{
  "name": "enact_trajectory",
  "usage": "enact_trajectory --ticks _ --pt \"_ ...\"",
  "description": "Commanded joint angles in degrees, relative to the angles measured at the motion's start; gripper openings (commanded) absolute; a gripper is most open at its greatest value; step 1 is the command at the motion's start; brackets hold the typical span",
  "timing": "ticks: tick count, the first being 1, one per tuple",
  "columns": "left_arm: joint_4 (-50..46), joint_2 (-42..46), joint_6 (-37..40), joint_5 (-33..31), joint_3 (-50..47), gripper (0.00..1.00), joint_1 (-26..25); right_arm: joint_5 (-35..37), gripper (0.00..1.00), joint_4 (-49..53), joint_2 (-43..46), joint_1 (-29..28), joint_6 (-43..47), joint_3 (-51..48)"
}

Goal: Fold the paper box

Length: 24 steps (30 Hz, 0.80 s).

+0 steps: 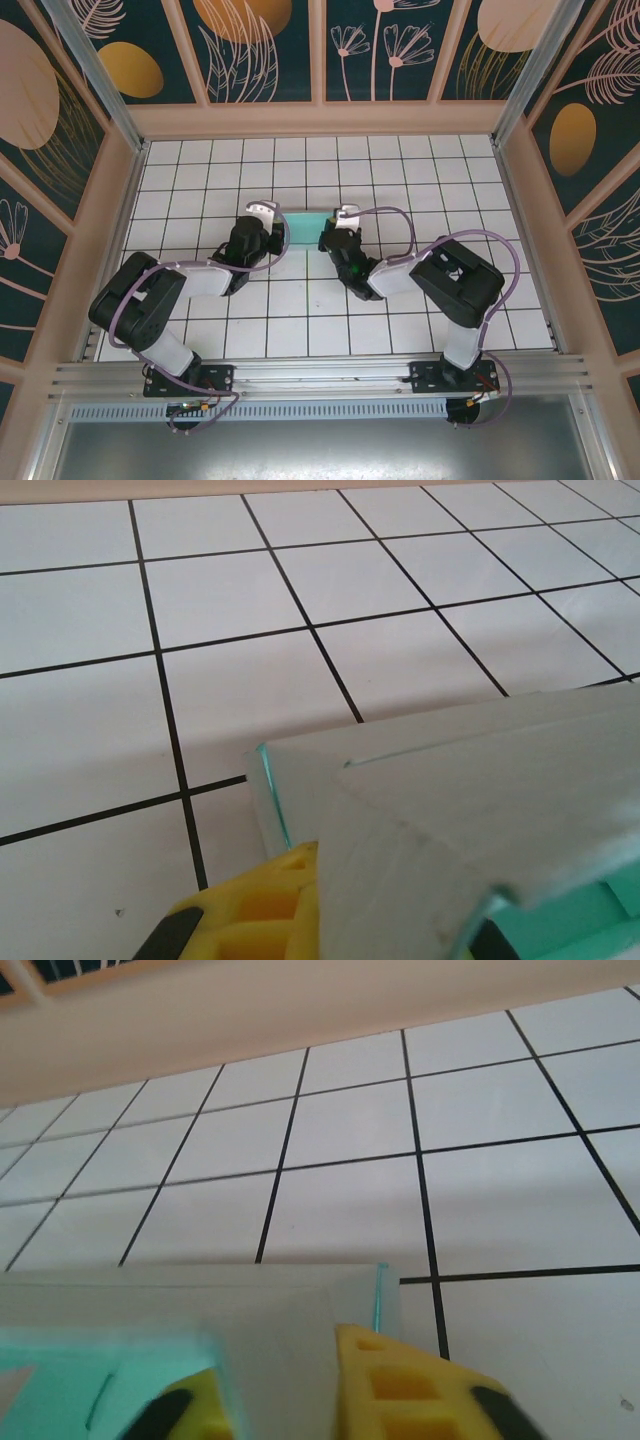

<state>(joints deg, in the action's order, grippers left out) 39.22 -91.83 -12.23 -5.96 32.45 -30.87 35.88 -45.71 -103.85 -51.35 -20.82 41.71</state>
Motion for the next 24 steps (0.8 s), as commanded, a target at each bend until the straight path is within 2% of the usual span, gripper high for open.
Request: enact_trajectory --ticks 1,4,8,13,15,21,24 --pt "1.13 0.87 0.54 0.53 -0.67 0.00 -1.12 -0.47 0.34 -2.60 4.87 -2.61 1.86 -2.76" --pt "0.37 0.93 0.53 -1.93 -0.47 0.00 -1.12 1.51 0.57 -3.21 10.81 -3.81 4.48 -5.19" --pt "-0.30 0.39 1.48 -2.69 0.17 0.00 -1.12 2.72 0.72 -1.67 20.31 -4.39 4.96 -8.82" --pt "-0.42 -0.34 0.98 -2.40 0.58 0.00 -1.12 2.48 0.75 1.97 29.96 -3.54 7.16 -8.66" --pt "-0.16 -0.58 0.73 -2.13 0.43 0.00 -1.12 0.46 0.76 11.20 30.99 -1.14 3.62 -4.72" --pt "-0.16 -0.63 0.50 -1.18 -0.22 0.02 -1.12 -15.57 0.76 30.81 25.90 8.19 -9.34 7.95" --pt "-0.55 -0.50 0.19 -0.68 -0.14 0.12 -1.12 -15.87 0.76 32.39 21.71 8.64 -9.00 11.15"
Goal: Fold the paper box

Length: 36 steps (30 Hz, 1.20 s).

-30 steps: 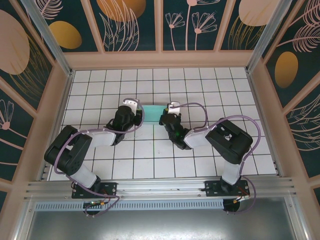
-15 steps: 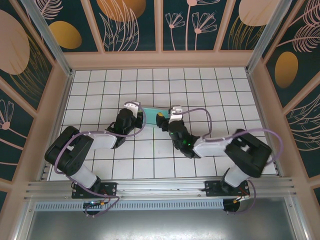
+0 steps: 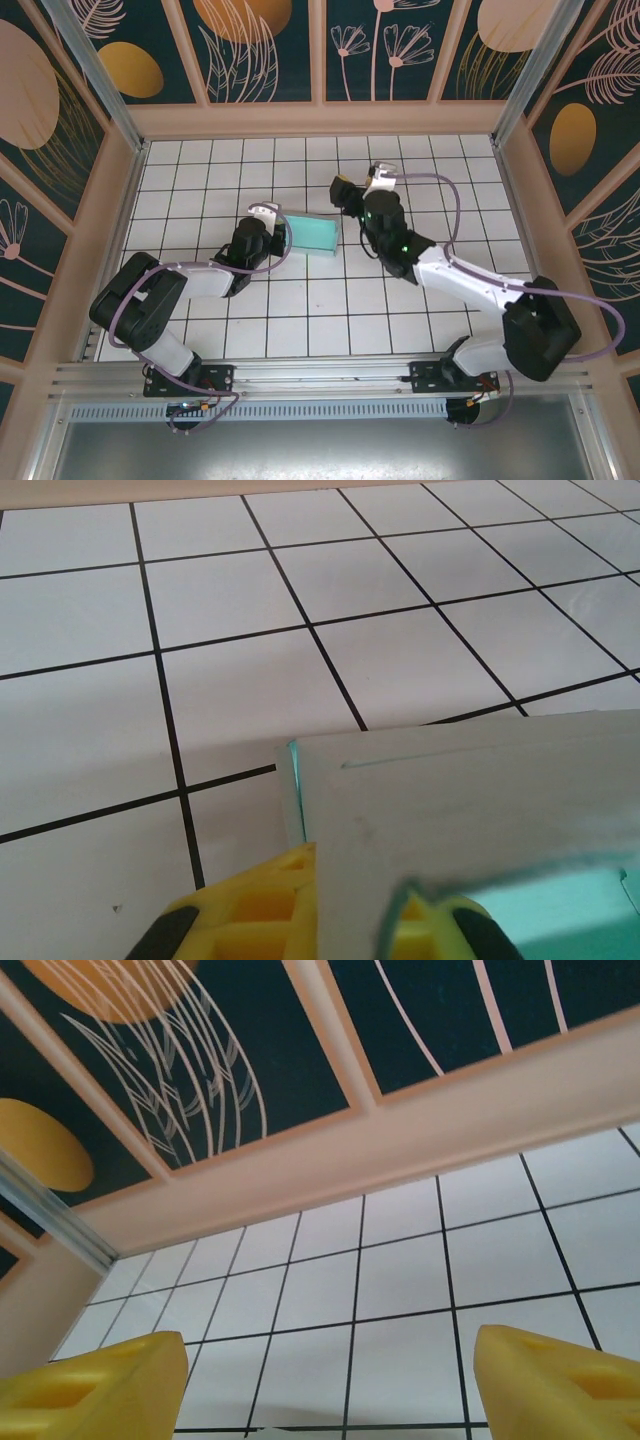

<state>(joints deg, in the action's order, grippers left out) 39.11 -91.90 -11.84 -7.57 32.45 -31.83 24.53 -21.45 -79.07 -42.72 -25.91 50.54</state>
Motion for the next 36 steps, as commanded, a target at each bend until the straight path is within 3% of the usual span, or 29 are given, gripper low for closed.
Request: enact_trajectory --ticks 1,10,16,17,18,21,24,30,36 --pt "-0.47 -0.32 -0.47 1.07 -0.19 0.16 -0.16 -4.84 0.76 8.11 -4.42 0.00 -3.79 3.14" --pt "0.62 4.45 -2.91 3.12 -3.18 0.47 -0.16 -7.69 0.76 7.12 -14.50 -0.17 -3.75 6.46" --pt "-1.78 16.68 -5.70 6.76 -9.94 0.84 -0.16 -7.93 0.77 7.17 -17.05 -0.34 -4.28 4.87" --pt "-2.94 19.01 -6.19 7.72 -10.36 0.96 -0.16 -7.71 0.77 7.29 -17.27 -0.50 -4.31 4.42" --pt "-4.30 21.83 -7.01 9.01 -10.55 0.99 -0.16 -7.43 0.77 7.30 -17.63 -0.67 -4.32 3.76" --pt "-5.59 29.18 -9.63 13.59 -10.42 0.99 -0.01 -6.42 0.77 6.76 -18.46 -1.42 -4.30 1.60" --pt "-11.67 31.03 -13.59 12.17 -6.34 0.99 1.06 -5.16 0.77 6.61 -20.04 -2.19 -4.22 0.18" --pt "-25.73 19.97 -18.32 13.67 5.21 0.91 4.90 -4.24 0.77 8.83 -24.40 -2.81 -5.64 0.97" --pt "-27.69 10.91 -20.29 15.33 8.51 0.88 7.72 -4.97 0.77 8.13 -24.19 -2.30 -2.97 1.27"
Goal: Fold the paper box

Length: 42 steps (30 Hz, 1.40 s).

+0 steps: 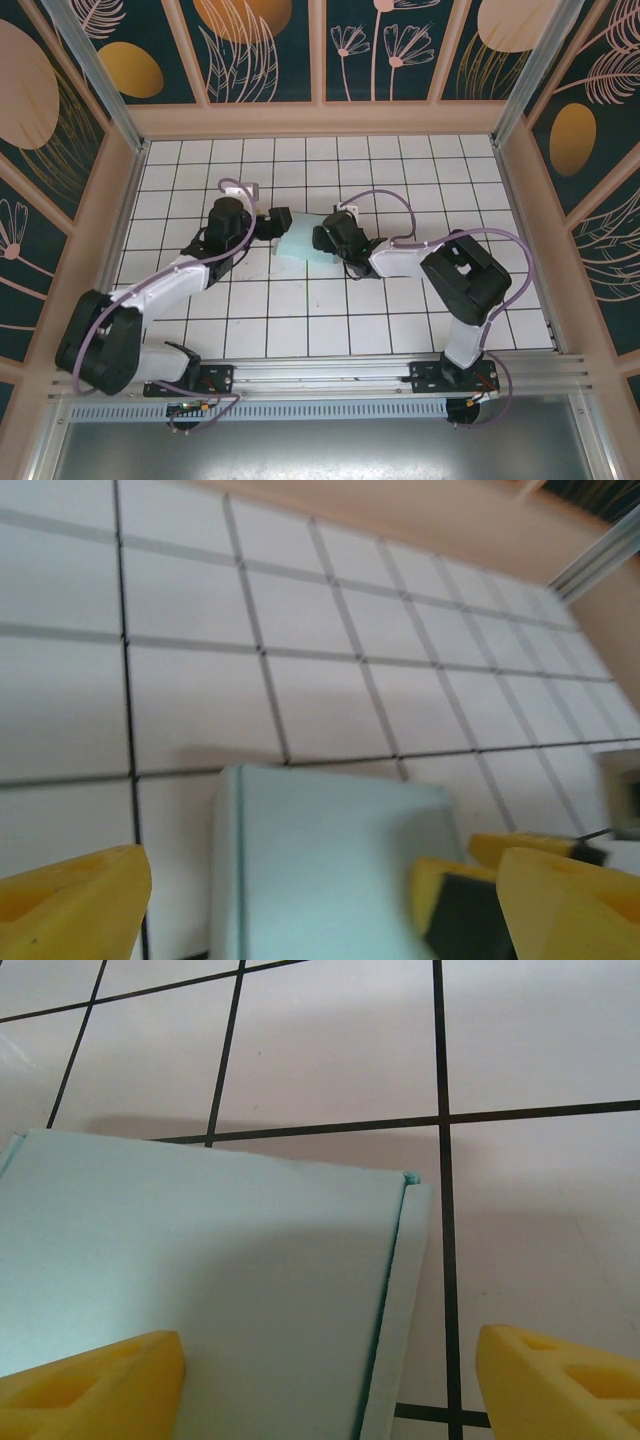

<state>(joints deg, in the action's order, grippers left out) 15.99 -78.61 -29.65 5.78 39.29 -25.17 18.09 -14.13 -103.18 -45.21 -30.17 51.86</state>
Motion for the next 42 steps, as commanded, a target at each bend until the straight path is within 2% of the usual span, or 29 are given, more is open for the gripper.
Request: enact_trajectory --ticks 1,4,9,12,15,20,26,29,35,39,42 --pt "-5.23 -3.70 -2.39 2.46 2.32 0.87 1.41 0.37 0.77 -0.14 0.69 0.37 1.92 -0.47" --pt "-6.29 -8.04 -1.58 5.31 4.04 0.80 2.10 -3.50 0.77 -5.08 4.69 0.95 3.00 -3.19" --pt "-4.72 -13.37 -1.28 8.95 5.25 0.56 2.14 -7.51 0.77 -6.49 9.70 2.73 1.92 -5.64" --pt "-4.58 -15.93 -1.01 10.78 5.71 0.54 2.19 -9.04 0.78 -6.58 12.24 3.74 1.63 -7.47" --pt "-3.78 -17.76 -1.41 11.29 5.19 0.48 2.18 -10.63 0.78 -7.07 14.32 5.05 0.03 -9.40" --pt "-2.85 -17.75 -0.89 12.76 4.48 0.50 2.05 -16.91 0.78 -9.34 16.05 8.13 -4.19 -11.98" --pt "-3.39 -13.79 -1.05 8.66 3.54 0.69 2.67 -21.82 0.78 -11.89 16.08 9.96 -6.44 -12.88" --pt "-1.55 -14.82 -3.02 11.93 3.41 0.72 4.36 -25.03 0.78 -13.65 15.76 11.01 -8.67 -13.27" --pt "2.23 -18.66 -6.31 15.20 3.35 0.64 4.95 -30.08 0.77 -15.83 14.26 13.01 -13.39 -14.49" --pt "4.22 -19.27 -7.83 16.35 2.52 0.51 5.04 -31.72 0.77 -15.97 13.47 13.53 -14.64 -15.55" --pt "6.37 -19.26 -8.95 18.78 1.20 0.49 5.86 -33.36 0.77 -16.90 12.55 15.22 -16.16 -16.08"
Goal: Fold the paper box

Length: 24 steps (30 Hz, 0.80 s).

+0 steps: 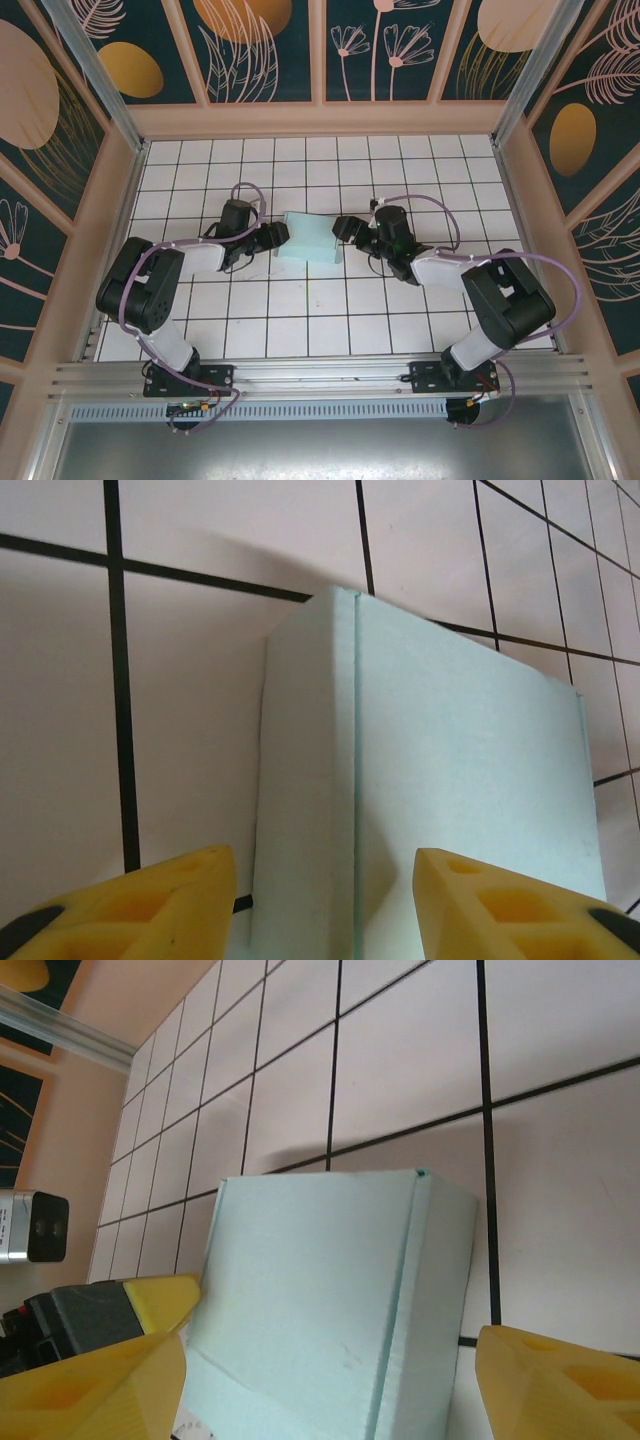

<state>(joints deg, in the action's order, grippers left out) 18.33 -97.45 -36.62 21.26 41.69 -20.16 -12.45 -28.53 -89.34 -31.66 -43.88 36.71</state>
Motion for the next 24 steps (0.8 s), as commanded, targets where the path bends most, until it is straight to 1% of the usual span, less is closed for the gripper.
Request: enact_trajectory --ticks 1,3,4,12,15,20,24 --pt "4.80 -0.40 -2.35 4.22 -1.63 0.50 1.21 -3.46 0.77 -2.86 -1.71 1.96 -2.86 -0.94" --pt "5.73 -0.39 -2.84 4.73 -2.22 0.48 1.67 -4.50 0.77 -3.48 -2.56 2.21 -3.67 -0.76" --pt "5.91 -2.08 -2.86 5.05 -2.40 0.46 1.85 -4.89 0.77 -4.08 -3.03 2.30 -4.00 -0.76" --pt "9.26 -3.58 -4.44 8.38 -4.84 0.34 3.74 -9.02 0.77 -8.16 -6.70 2.45 -6.53 -0.50" --pt "13.00 -4.06 -6.63 10.75 -6.04 0.33 4.84 -10.61 0.77 -10.52 -8.52 2.43 -7.89 -0.49" --pt "14.28 -5.57 -7.36 12.81 -5.57 0.31 5.59 -11.96 0.78 -13.64 -10.67 2.48 -8.54 -0.42" --pt "17.84 -7.14 -9.72 16.02 -5.92 0.29 6.54 -13.44 0.78 -15.51 -12.50 2.47 -9.61 -0.04"
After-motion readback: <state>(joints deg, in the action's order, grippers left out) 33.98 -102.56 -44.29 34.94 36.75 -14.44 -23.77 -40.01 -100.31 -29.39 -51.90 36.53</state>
